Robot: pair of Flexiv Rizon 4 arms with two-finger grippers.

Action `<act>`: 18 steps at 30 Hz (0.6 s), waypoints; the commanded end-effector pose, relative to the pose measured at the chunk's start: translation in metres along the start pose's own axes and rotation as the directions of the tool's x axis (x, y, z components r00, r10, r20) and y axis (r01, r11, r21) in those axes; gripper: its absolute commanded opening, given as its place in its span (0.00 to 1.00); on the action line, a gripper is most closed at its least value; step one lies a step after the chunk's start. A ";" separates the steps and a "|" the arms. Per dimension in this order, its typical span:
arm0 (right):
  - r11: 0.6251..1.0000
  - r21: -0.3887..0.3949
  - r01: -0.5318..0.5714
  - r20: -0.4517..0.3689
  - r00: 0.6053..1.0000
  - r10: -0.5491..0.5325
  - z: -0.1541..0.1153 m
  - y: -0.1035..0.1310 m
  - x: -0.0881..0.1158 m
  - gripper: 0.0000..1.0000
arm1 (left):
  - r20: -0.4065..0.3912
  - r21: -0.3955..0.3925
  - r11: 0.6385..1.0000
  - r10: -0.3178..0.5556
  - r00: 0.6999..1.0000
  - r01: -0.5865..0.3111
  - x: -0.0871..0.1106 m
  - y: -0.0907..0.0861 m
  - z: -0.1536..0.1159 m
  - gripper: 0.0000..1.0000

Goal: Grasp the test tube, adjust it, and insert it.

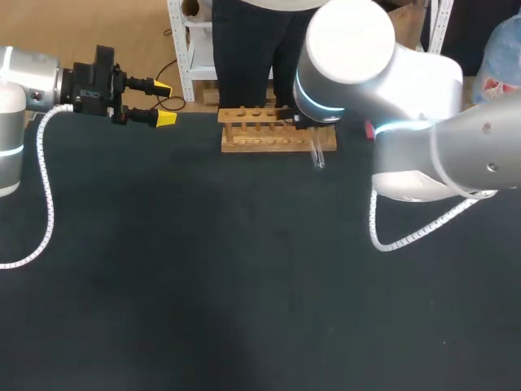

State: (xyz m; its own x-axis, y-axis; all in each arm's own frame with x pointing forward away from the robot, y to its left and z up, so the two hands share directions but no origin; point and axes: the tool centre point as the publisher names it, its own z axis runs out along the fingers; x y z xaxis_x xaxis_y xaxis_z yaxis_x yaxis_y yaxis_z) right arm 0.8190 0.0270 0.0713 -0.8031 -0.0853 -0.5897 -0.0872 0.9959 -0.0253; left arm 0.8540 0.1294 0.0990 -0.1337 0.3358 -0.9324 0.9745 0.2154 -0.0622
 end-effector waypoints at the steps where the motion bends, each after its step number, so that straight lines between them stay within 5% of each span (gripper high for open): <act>1: 1.000 0.003 0.001 -0.010 1.000 -0.001 0.011 0.005 -0.006 0.00 | 0.000 -0.001 1.000 0.001 1.000 -0.001 0.000 0.000 0.000 1.00; 18: 1.000 0.009 0.007 -0.045 0.999 -0.006 0.032 0.010 -0.006 0.00 | 0.000 -0.001 1.000 0.001 1.000 -0.001 0.000 0.000 0.000 1.00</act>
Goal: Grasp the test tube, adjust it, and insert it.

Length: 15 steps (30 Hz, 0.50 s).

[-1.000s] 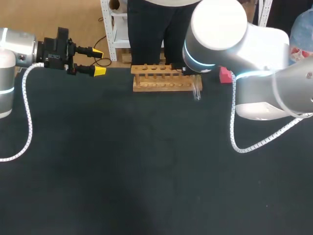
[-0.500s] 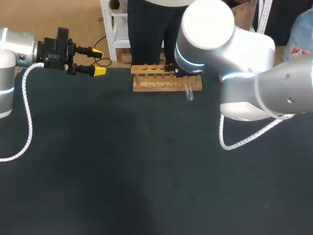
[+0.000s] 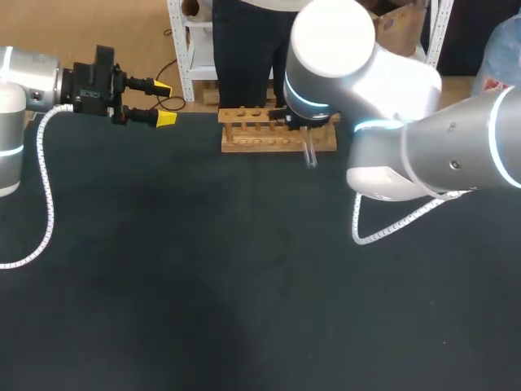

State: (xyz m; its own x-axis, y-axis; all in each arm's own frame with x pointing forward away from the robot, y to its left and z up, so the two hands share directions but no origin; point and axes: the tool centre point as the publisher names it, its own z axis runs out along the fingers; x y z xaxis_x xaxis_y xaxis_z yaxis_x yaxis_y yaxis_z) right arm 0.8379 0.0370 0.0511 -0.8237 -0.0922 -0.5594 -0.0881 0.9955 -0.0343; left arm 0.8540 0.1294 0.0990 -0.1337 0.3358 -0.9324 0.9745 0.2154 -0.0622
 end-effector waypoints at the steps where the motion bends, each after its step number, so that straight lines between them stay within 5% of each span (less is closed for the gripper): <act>1: 1.000 0.002 0.001 -0.010 1.000 -0.001 0.005 0.002 -0.002 0.00 | 0.000 -0.001 1.000 0.001 1.000 -0.001 0.000 0.000 0.000 1.00; 15: 1.000 0.002 0.006 -0.034 0.999 -0.006 0.014 0.005 0.001 0.00 | 0.000 -0.001 1.000 0.001 1.000 -0.001 0.000 0.000 0.000 1.00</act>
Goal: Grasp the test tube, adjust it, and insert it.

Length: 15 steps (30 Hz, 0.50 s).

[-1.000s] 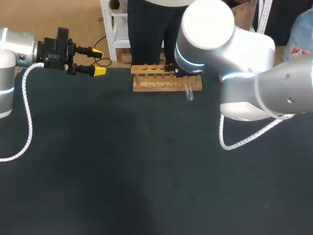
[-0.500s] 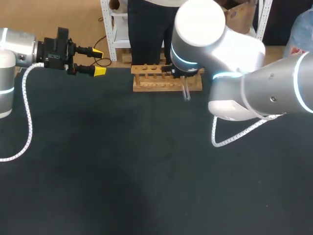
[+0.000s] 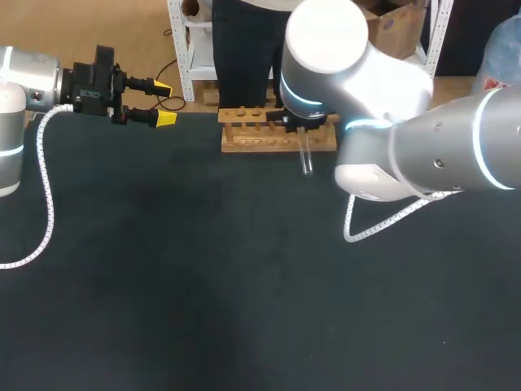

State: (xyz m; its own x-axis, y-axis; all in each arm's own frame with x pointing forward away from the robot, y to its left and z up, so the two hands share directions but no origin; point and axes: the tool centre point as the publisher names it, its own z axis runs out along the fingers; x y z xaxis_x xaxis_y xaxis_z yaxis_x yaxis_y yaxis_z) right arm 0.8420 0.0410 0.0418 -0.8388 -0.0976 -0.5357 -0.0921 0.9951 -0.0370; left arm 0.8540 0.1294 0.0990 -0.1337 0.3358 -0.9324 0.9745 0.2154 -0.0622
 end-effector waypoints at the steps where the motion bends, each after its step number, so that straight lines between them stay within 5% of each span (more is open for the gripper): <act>1: 1.000 0.002 0.001 -0.007 1.000 -0.001 0.004 0.001 0.000 0.00 | 0.000 -0.001 1.000 0.001 1.000 -0.001 0.000 0.000 0.000 1.00; 15: 1.000 0.011 -0.009 0.000 1.000 0.009 -0.006 -0.006 0.001 0.00 | 0.000 -0.001 1.000 0.001 1.000 -0.001 0.000 0.000 0.000 1.00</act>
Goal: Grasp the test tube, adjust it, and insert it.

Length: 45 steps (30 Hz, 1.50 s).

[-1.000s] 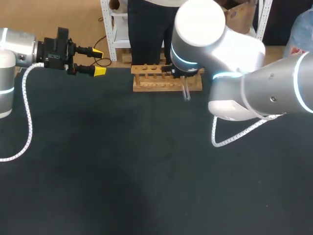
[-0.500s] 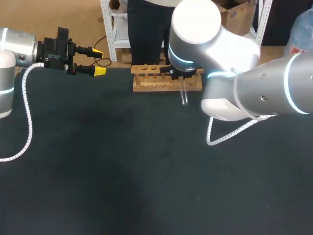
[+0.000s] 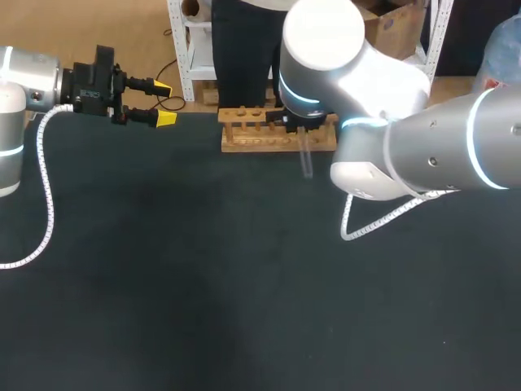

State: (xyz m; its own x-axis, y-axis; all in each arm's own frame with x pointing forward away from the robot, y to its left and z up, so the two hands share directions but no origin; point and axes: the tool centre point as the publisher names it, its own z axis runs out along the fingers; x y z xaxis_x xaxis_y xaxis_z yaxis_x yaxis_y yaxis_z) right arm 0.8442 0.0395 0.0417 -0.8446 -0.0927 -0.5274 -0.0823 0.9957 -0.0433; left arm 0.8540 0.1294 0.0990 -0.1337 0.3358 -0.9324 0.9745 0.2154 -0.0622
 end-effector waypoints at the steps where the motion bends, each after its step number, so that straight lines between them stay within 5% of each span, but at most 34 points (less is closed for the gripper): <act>1: 1.000 0.002 -0.007 0.013 1.000 0.007 -0.010 -0.005 0.003 0.00 | 0.000 -0.001 1.000 0.001 1.000 -0.001 0.000 0.000 0.000 1.00; 23: 0.992 -0.042 -0.119 0.200 0.972 0.125 -0.091 -0.050 0.021 0.00 | 0.000 -0.001 1.000 0.001 1.000 -0.001 0.000 0.000 0.000 1.00; 30: 0.991 -0.053 -0.126 0.270 0.953 0.136 -0.106 -0.060 0.028 0.00 | 0.000 -0.001 1.000 0.001 1.000 -0.001 0.000 0.000 0.000 1.00; 45: 0.992 -0.063 -0.109 0.283 0.951 0.122 -0.115 -0.059 0.032 0.00 | 0.000 -0.001 1.000 0.001 1.000 -0.001 0.000 0.000 0.000 1.00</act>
State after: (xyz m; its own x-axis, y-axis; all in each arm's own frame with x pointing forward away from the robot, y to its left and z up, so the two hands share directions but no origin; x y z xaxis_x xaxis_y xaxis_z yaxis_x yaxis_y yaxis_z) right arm 0.7633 -0.0223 0.1269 -0.7237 0.0283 -0.6895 -0.0230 0.9976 0.0652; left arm 0.8540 0.1294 0.0990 -0.1337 0.3358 -0.9324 0.9745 0.2154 -0.0622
